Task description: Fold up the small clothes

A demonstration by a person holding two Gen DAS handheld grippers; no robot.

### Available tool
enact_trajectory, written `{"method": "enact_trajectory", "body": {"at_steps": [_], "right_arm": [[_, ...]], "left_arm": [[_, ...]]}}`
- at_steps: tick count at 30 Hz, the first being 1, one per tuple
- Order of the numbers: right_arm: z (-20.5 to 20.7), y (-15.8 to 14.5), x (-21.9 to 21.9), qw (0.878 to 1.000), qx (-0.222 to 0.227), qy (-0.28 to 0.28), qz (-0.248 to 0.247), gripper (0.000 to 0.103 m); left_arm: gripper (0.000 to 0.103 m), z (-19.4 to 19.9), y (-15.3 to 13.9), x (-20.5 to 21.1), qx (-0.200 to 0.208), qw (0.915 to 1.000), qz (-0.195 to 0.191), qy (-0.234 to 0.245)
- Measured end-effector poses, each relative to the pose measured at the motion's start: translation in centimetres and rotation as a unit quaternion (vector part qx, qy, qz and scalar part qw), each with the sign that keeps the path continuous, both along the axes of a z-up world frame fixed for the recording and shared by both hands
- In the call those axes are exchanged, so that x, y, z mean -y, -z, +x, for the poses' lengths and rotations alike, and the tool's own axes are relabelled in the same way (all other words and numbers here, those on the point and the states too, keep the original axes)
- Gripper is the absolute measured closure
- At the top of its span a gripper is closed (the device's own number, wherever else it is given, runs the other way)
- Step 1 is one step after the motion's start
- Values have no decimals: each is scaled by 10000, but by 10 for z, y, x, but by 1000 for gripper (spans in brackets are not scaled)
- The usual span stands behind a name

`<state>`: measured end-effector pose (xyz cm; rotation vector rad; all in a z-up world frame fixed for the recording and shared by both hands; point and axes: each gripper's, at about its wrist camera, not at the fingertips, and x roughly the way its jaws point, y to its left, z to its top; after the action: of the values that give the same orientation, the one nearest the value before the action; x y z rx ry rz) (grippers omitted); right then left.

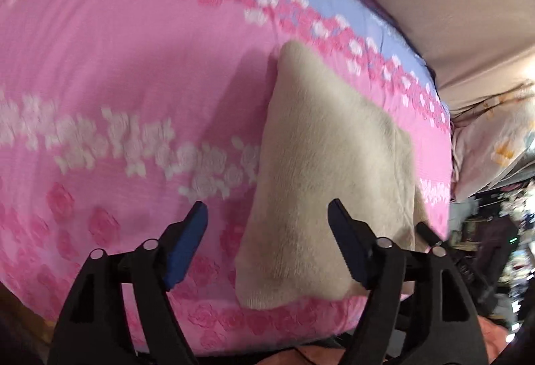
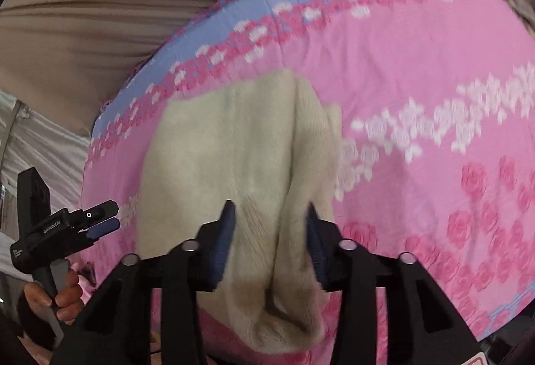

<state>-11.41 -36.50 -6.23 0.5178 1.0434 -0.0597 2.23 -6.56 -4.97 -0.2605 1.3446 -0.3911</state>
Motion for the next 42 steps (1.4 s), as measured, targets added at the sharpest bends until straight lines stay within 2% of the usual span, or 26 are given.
{"method": "enact_trajectory", "body": {"at_steps": [1, 2, 4, 6, 7, 9, 10, 12, 13, 15, 17, 19, 21, 23, 24, 25, 27, 30, 32, 33, 34, 35, 37, 39, 42], "right_arm": [[12, -8, -6, 9997, 54, -90, -227, 94], [23, -15, -14, 9987, 136, -187, -450, 95], [41, -19, -17, 9974, 256, -366, -561, 97], [61, -13, -22, 9951, 167, -388, -899, 97], [68, -12, -21, 9959, 153, -356, -822, 97], [73, 2, -9, 9985, 64, -412, -354, 97], [75, 12, -9, 9985, -31, -443, -328, 97], [89, 54, -3, 9937, -705, -559, -670, 103], [89, 66, 5, 9944, -791, -481, -513, 103], [82, 55, 15, 9980, -590, -146, -193, 103], [71, 21, 5, 9989, -206, -122, -402, 101], [63, 7, -8, 9985, -72, -256, -477, 101], [65, 23, -16, 9974, -333, -364, -519, 101], [72, 61, -21, 9932, -816, -425, -716, 103], [70, 64, -21, 9950, -654, -319, -683, 103], [69, 59, -20, 9956, -645, -230, -646, 103], [60, 35, -22, 9973, -498, -126, -532, 96], [32, 7, -28, 9971, -318, -232, -645, 96], [13, 10, -30, 9970, -442, -284, -576, 96], [7, 17, -30, 9961, -574, -257, -618, 97], [5, 29, -27, 9945, -725, -207, -731, 103], [6, 45, -20, 9931, -848, -121, -804, 103], [10, 66, 0, 9961, -732, 214, -454, 103], [10, 55, 13, 9957, -771, 512, -13, 103], [3, 19, 0, 9963, -532, 289, -607, 95]], "left_arm": [[28, 2, -7, 7, 192, 9996, 146, 142], [28, 2, -13, 15, 332, 9986, 307, 259], [28, 2, -19, 26, 588, 9955, 591, 445], [27, 3, -23, 38, 816, 9913, 816, 638], [24, 4, -22, 44, 875, 9892, 926, 723], [17, 4, -23, 53, 996, 9849, 1097, 890], [17, 2, -23, 57, 1067, 9823, 1186, 982], [17, 0, -21, 62, 1106, 9800, 1227, 1107], [17, -2, -20, 63, 1114, 9790, 1276, 1138], [17, -3, -16, 66, 1103, 9755, 1442, 1240], [17, -4, -16, 67, 1103, 9746, 1468, 1278], [17, -3, -13, 66, 1069, 9752, 1465, 1266], [17, -2, -9, 67, 991, 9752, 1487, 1307], [17, -3, -9, 68, 990, 9751, 1492, 1308], [17, -2, -9, 68, 987, 9750, 1496, 1316], [17, -2, -9, 69, 988, 9747, 1508, 1325], [17, -2, -10, 67, 1016, 9742, 1524, 1318], [17, -2, -8, 65, 949, 9757, 1513, 1271], [17, -2, -6, 63, 907, 9760, 1521, 1266], [17, -3, -5, 62, 904, 9761, 1527, 1251], [17, -3, -5, 62, 886, 9768, 1509, 1231], [17, -3, -4, 61, 865, 9775, 1489, 1220], [17, -4, -2, 62, 818, 9779, 1485, 1226], [17, -7, -1, 63, 790, 9770, 1527, 1261], [17, -11, 0, 62, 796, 9773, 1498, 1271]]}}
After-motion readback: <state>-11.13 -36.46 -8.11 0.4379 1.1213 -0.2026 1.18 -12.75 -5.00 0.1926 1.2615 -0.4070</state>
